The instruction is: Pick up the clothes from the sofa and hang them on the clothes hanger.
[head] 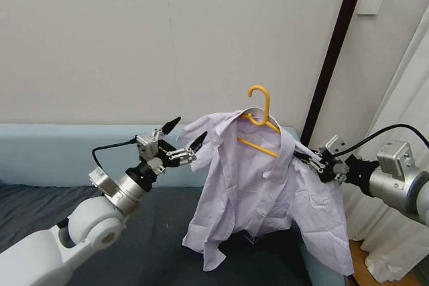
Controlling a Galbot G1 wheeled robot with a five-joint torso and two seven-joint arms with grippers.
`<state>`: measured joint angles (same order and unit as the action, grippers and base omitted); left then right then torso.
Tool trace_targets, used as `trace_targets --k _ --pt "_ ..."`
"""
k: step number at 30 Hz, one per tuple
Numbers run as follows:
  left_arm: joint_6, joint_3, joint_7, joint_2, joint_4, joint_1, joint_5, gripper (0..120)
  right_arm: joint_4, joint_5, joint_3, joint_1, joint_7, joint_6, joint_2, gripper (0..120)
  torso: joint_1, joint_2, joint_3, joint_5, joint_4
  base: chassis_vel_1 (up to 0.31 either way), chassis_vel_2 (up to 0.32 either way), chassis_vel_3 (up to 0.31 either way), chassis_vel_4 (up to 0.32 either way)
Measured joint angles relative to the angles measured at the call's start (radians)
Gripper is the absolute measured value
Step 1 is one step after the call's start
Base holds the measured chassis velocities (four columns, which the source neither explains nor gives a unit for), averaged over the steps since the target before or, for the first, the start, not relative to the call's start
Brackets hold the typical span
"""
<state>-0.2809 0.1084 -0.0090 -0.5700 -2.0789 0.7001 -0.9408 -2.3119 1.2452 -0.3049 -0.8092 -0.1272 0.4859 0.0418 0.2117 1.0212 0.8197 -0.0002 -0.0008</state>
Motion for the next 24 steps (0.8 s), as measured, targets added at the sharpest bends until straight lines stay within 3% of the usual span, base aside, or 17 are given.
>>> trace_targets --k 5,10,14,17,24 --pt "0.001 0.08 -0.003 -0.029 0.02 -0.061 0.027 100 -0.011 0.072 0.0 0.031 -0.006 0.021 -0.017 4 0.0 0.0 0.0 -0.0001 -0.0003 0.0 0.0 0.0 0.0" --pt "0.011 0.221 -0.009 -0.059 0.062 -0.181 0.056 97 -0.038 0.101 -0.001 0.036 -0.006 0.053 -0.039 4 0.0 0.0 0.0 0.0001 -0.0002 0.0 0.0 0.0 0.0" --pt "0.016 0.271 -0.027 -0.092 0.098 -0.232 0.066 95 -0.041 0.11 -0.008 0.037 -0.007 0.066 -0.045 4 0.0 0.0 0.0 0.0002 -0.0006 0.0 0.0 0.0 0.0" --pt "0.016 0.283 -0.033 -0.11 0.117 -0.241 0.075 88 -0.043 0.112 -0.009 0.037 -0.009 0.069 -0.046 4 0.0 0.0 0.0 0.0001 -0.0006 0.0 0.0 0.0 0.0" --pt "0.006 0.286 -0.035 -0.129 0.133 -0.235 0.076 59 -0.047 0.11 -0.009 0.033 -0.012 0.069 -0.04 4 0.0 0.0 0.0 0.0 -0.0003 0.0 0.0 0.0 0.0"
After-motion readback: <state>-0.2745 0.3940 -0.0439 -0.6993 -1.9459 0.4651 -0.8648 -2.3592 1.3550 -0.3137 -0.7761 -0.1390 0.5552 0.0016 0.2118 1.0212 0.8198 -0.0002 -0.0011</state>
